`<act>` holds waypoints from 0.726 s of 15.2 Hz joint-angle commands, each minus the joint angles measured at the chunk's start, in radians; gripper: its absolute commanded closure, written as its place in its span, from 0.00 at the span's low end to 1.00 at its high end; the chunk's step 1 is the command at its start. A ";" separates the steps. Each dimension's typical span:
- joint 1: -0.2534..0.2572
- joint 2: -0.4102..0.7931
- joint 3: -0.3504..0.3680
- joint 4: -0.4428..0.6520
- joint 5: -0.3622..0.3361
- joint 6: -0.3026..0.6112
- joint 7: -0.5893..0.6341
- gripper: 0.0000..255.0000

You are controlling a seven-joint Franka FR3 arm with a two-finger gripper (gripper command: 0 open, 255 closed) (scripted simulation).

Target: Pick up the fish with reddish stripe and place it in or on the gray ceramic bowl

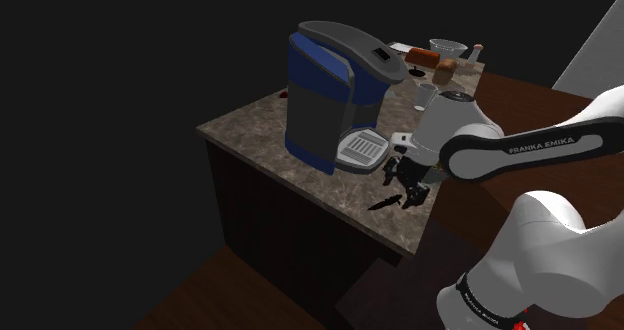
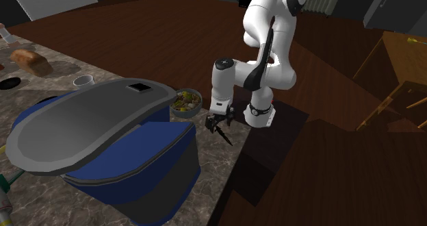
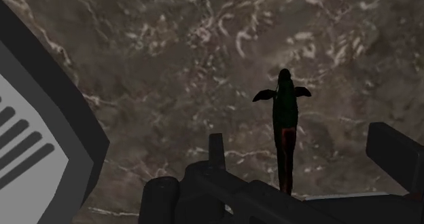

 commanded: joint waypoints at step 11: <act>0.005 0.052 -0.021 -0.013 -0.013 0.065 -0.001 1.00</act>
